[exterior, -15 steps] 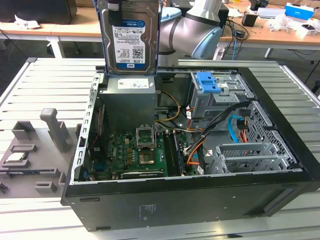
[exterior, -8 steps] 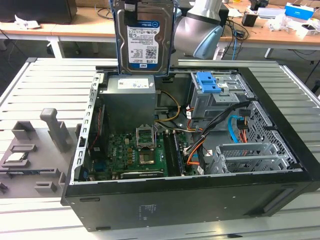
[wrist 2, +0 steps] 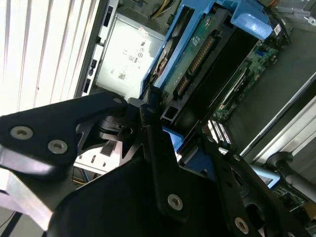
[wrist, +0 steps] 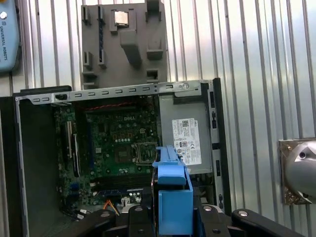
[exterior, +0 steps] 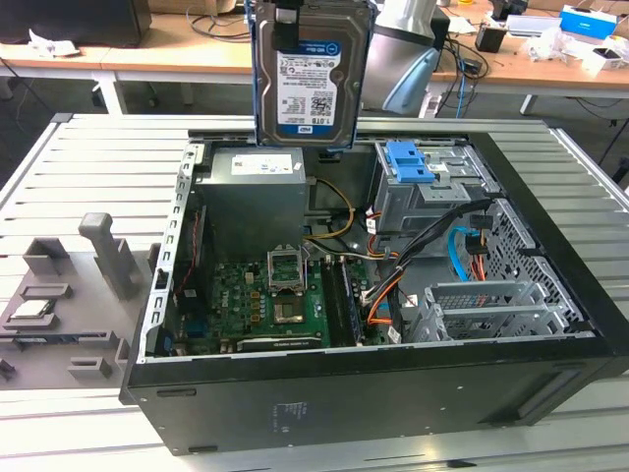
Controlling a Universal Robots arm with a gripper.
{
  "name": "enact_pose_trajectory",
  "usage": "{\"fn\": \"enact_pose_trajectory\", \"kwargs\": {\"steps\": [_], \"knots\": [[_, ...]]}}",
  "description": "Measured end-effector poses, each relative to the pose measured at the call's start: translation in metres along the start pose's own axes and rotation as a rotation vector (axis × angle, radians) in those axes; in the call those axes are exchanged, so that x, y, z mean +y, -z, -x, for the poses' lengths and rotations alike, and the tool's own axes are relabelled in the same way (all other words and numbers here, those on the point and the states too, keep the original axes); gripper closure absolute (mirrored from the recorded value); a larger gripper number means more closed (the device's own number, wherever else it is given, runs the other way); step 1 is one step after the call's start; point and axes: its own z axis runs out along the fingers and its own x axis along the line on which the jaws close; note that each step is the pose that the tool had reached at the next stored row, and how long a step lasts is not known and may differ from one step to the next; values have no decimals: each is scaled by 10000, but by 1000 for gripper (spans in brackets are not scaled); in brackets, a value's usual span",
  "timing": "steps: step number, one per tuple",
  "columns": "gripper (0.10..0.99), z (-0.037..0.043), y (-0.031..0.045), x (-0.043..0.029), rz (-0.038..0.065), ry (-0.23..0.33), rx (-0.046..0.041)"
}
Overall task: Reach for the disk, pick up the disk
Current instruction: 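Pick up the disk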
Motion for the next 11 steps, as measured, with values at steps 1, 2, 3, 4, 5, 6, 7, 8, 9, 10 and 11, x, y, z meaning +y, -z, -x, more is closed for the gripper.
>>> {"fn": "enact_pose_trajectory", "kwargs": {"steps": [1, 2, 3, 4, 5, 6, 7, 8, 9, 10, 11], "knots": [[722, 3, 2, -34, 0, -2, 1], [722, 5, 3, -63, 1, -2, 0], [722, 7, 4, -89, 0, -2, 1], [722, 9, 5, -116, 1, -1, 1], [722, 13, 6, -156, 0, -2, 0], [722, 14, 7, -179, 0, -2, 0], [722, 16, 8, -205, 0, -2, 1], [722, 19, 10, -240, 1, -1, 1], [722, 21, 11, -268, 0, -2, 0], [722, 25, 12, -312, 0, -3, 0], [722, 29, 14, -360, 0, -1, 0]]}}
